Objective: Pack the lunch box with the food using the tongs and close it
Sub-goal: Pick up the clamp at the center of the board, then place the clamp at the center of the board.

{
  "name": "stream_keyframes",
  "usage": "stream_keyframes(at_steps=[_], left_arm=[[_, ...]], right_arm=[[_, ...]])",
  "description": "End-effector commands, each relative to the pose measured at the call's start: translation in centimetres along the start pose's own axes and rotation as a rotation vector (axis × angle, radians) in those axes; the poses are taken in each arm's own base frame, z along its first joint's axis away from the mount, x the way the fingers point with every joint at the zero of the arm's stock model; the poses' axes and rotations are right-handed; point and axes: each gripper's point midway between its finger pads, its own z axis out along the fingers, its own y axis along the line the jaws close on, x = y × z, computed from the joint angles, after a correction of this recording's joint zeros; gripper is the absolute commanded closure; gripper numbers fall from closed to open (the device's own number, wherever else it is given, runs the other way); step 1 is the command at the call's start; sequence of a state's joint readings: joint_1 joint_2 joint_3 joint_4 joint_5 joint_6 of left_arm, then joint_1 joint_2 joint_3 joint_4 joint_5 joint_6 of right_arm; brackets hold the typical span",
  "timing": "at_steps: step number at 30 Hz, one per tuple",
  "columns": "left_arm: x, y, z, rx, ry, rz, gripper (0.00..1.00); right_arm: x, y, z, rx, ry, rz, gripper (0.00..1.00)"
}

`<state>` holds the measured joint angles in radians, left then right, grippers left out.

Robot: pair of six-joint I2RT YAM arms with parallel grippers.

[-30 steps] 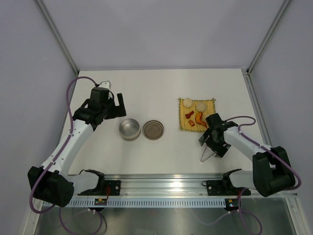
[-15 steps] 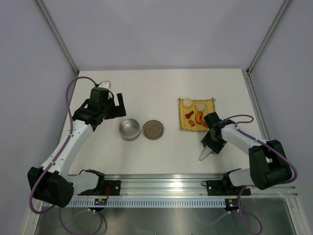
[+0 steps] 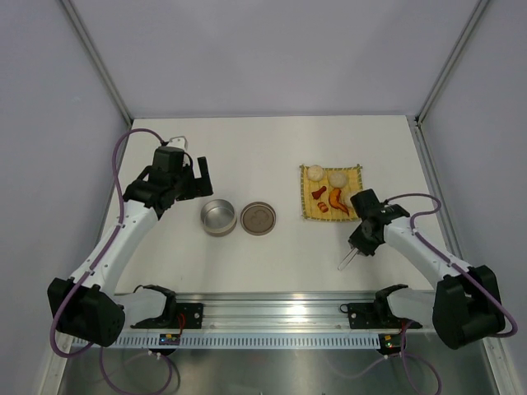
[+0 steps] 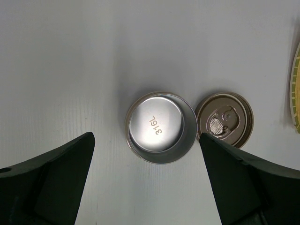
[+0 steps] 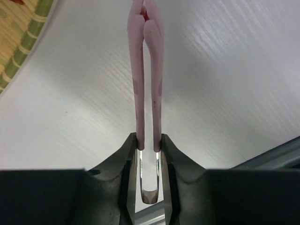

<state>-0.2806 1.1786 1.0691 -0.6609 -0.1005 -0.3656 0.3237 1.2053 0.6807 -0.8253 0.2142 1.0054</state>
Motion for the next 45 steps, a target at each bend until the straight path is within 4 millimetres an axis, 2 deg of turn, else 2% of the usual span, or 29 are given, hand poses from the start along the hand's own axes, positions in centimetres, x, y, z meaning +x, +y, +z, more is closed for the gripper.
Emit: stream_keyframes(at_steps=[1, 2, 3, 5, 6, 8, 9, 11, 12, 16, 20, 21, 24, 25, 26, 28, 29, 32, 34, 35, 36, 40, 45], left_arm=[[-1.0, -0.7, -0.4, 0.033, -0.026, 0.013, 0.01], [-1.0, -0.7, -0.4, 0.032, -0.028, 0.013, 0.01], [-1.0, -0.7, -0.4, 0.032, -0.028, 0.013, 0.01], [-1.0, -0.7, -0.4, 0.033, -0.026, 0.013, 0.01], [-1.0, -0.7, -0.4, 0.033, -0.027, 0.013, 0.01], [-0.9, -0.8, -0.4, 0.037, -0.026, 0.013, 0.01], [-0.8, -0.8, -0.4, 0.036, -0.025, 0.012, 0.01], [-0.9, -0.7, -0.4, 0.035, -0.028, 0.012, 0.01], [-0.8, -0.7, -0.5, 0.035, -0.027, 0.012, 0.01], [-0.7, -0.5, -0.4, 0.025, -0.032, 0.011, 0.01], [-0.5, -0.5, -0.2, 0.026, -0.025, 0.012, 0.01], [-0.5, -0.5, -0.3, 0.024, -0.024, 0.012, 0.01], [-0.6, -0.3, -0.5, 0.016, -0.031, 0.017, 0.01], [-0.6, -0.2, -0.6, 0.013, -0.035, 0.017, 0.01], [-0.7, -0.1, -0.6, 0.008, -0.038, 0.016, 0.01], [-0.6, 0.0, -0.7, 0.008, -0.038, 0.017, 0.01], [-0.6, 0.0, -0.7, 0.006, -0.037, 0.017, 0.01], [-0.5, 0.0, -0.7, 0.004, -0.038, 0.018, 0.01], [-0.6, 0.0, -0.7, 0.004, -0.038, 0.018, 0.01], [-0.7, 0.0, -0.7, 0.005, -0.039, 0.017, 0.01], [-0.6, -0.1, -0.6, 0.007, -0.037, 0.018, 0.01], [-0.7, 0.0, -0.6, 0.003, -0.039, 0.017, 0.01], [-0.7, 0.1, -0.6, -0.002, -0.037, 0.019, 0.01]], right_arm=[[-0.8, 0.2, -2.9, -0.03, -0.014, -0.048, 0.88], [-1.2, 1.1, -3.8, -0.057, -0.013, -0.067, 0.88], [-0.7, 1.8, -4.4, -0.099, 0.028, -0.139, 0.87], [-0.5, 2.4, -5.3, -0.112, 0.071, -0.216, 0.86], [-0.4, 3.8, -6.1, -0.164, 0.116, -0.301, 0.85], [0.1, 4.4, -6.9, -0.178, 0.182, -0.374, 0.84], [0.3, 5.8, -7.7, -0.232, 0.231, -0.441, 0.83], [0.9, 6.4, -8.2, -0.243, 0.296, -0.483, 0.83], [1.0, 7.4, -9.1, -0.297, 0.314, -0.514, 0.82], [2.4, 8.7, -10.0, -0.327, 0.322, -0.632, 0.81], [5.4, 9.7, -8.7, -0.29, 0.309, -0.848, 0.8], [7.0, 9.8, -8.0, -0.267, 0.307, -0.959, 0.79], [8.2, 10.5, -5.9, -0.209, 0.239, -1.098, 0.78], [8.5, 11.1, -5.3, -0.221, 0.219, -1.121, 0.78], [8.3, 10.9, -4.0, -0.182, 0.198, -1.151, 0.77], [8.9, 11.9, -3.1, -0.212, 0.172, -1.176, 0.75], [9.2, 11.7, -2.5, -0.211, 0.173, -1.201, 0.74], [9.7, 12.7, -1.7, -0.232, 0.118, -1.231, 0.7], [9.3, 13.7, -1.3, -0.245, 0.06, -1.224, 0.68], [9.2, 13.9, -1.0, -0.243, 0.048, -1.223, 0.62], [9.2, 14.5, -0.8, -0.261, 0.029, -1.219, 0.61], [9.5, 15.2, 0.0, -0.266, -0.011, -1.227, 0.58], [10.0, 15.6, 0.9, -0.274, -0.039, -1.223, 0.47]])
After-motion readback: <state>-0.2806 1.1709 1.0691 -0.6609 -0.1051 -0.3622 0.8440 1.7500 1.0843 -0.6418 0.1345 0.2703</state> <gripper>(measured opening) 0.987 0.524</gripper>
